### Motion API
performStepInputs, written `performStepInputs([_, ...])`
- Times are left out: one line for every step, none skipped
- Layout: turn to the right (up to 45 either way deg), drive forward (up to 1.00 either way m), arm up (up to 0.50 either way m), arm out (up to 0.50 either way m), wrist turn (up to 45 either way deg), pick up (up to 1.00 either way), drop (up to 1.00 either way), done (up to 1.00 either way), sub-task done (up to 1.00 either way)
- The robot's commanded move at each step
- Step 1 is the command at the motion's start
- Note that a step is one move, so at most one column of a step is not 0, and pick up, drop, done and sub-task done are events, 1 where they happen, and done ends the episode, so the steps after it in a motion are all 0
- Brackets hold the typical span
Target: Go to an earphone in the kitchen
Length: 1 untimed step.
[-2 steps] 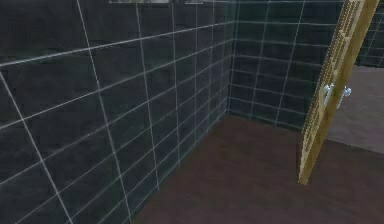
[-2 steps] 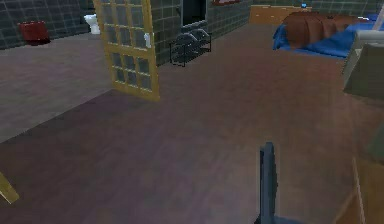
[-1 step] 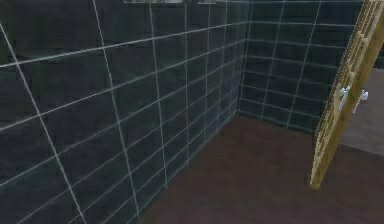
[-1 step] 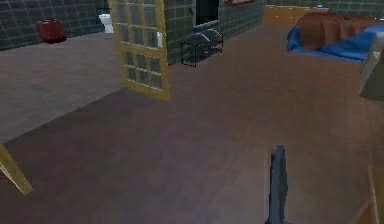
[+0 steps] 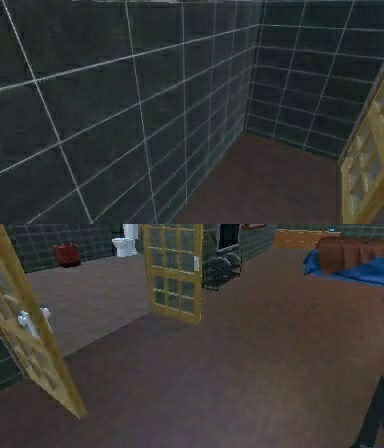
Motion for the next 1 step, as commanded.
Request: performStepInputs([45.0,0.00,0.00,0.00,0.0,0.00,0.00,0.00,0.00])
